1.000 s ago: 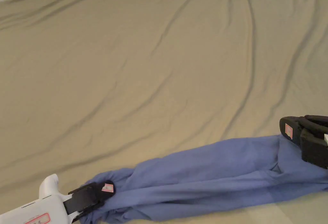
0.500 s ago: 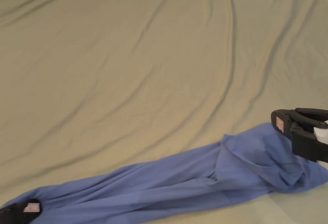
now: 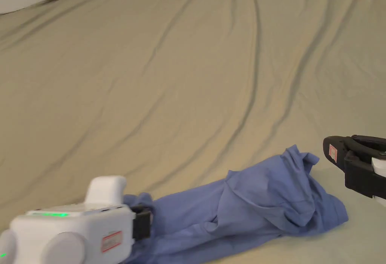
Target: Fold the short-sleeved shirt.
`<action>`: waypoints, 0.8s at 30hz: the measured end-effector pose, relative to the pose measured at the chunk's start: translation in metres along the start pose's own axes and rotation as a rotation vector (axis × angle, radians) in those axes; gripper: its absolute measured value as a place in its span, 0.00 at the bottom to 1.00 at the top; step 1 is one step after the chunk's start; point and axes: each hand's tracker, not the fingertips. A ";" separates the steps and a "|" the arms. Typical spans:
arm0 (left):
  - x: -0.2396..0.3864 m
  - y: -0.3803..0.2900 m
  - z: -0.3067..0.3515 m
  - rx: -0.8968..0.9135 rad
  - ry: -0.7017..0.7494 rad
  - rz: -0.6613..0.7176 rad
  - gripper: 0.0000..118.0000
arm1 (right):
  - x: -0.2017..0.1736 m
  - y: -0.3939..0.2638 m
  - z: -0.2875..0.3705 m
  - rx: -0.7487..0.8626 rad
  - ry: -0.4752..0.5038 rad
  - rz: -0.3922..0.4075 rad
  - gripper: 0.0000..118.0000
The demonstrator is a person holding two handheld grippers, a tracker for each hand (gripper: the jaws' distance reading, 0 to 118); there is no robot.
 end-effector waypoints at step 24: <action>-0.016 -0.016 -0.019 -0.011 0.119 0.123 0.00 | 0.000 -0.002 -0.004 -0.042 0.017 -0.002 0.02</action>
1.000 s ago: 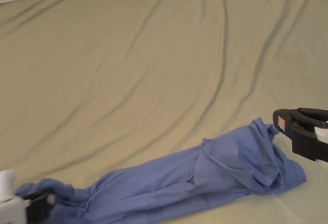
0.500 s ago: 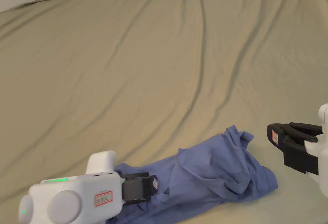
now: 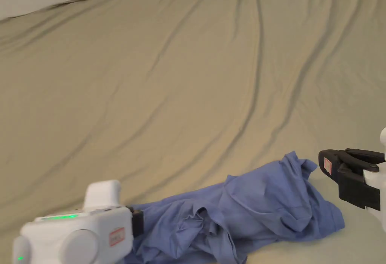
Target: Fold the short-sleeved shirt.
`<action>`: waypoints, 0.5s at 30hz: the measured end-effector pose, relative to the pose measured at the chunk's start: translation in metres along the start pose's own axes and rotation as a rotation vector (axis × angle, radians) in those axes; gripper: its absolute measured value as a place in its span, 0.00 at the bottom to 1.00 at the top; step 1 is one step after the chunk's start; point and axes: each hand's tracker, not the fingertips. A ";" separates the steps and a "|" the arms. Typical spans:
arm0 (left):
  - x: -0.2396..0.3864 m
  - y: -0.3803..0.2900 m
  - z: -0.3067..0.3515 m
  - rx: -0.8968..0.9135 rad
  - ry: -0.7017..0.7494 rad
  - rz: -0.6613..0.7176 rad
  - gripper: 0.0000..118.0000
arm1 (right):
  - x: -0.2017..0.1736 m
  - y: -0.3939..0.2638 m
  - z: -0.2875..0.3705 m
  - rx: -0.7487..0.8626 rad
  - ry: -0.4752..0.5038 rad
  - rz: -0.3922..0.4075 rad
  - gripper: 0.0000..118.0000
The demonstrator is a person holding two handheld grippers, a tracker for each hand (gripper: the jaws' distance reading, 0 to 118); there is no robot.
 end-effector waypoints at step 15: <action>0.159 0.006 -0.003 0.041 -0.032 -0.413 0.00 | 0.011 0.000 -0.007 -0.024 -0.035 -0.017 0.02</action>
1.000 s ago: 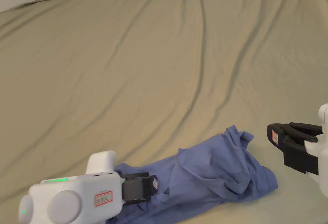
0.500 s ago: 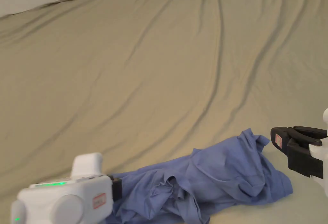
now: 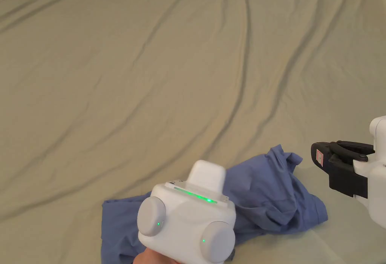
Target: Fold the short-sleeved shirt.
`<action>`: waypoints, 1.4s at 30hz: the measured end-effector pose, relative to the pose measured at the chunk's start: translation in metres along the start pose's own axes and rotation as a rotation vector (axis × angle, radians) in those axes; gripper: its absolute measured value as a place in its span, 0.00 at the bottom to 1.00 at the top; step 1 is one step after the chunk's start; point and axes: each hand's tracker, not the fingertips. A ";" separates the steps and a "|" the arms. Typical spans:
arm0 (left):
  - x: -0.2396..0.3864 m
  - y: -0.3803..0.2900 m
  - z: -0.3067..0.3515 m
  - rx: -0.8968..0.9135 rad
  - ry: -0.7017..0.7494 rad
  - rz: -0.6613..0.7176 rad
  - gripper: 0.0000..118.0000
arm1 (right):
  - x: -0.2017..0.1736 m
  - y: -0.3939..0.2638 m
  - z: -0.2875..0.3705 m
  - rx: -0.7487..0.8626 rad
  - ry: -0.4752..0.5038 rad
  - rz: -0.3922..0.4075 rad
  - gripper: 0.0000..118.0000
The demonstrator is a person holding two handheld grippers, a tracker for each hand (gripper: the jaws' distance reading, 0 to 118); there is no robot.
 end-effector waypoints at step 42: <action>-0.270 -0.184 -0.024 0.197 -0.694 0.863 0.10 | -0.039 0.011 -0.009 -0.039 0.103 0.046 0.02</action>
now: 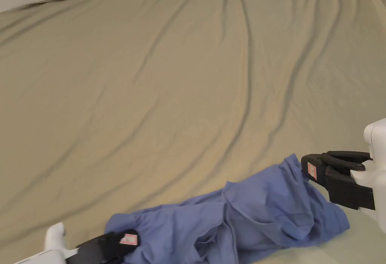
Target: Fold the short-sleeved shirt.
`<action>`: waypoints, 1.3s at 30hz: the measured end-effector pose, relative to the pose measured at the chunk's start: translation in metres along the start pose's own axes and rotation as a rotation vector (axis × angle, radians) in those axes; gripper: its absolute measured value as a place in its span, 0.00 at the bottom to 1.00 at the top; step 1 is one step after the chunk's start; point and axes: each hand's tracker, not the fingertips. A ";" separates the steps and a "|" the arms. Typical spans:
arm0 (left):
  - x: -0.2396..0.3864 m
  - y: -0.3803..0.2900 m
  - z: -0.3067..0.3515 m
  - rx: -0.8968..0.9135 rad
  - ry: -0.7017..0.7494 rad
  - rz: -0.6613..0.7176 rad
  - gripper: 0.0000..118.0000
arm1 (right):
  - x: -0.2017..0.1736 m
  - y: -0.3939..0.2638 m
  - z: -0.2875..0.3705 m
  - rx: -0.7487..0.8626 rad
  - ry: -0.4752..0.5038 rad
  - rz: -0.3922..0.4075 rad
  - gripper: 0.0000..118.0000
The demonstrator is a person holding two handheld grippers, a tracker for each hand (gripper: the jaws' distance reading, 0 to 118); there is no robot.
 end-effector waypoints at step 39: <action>0.215 -0.026 -0.026 0.126 0.785 -0.600 0.04 | 0.049 -0.013 0.035 0.051 -0.016 -0.070 0.02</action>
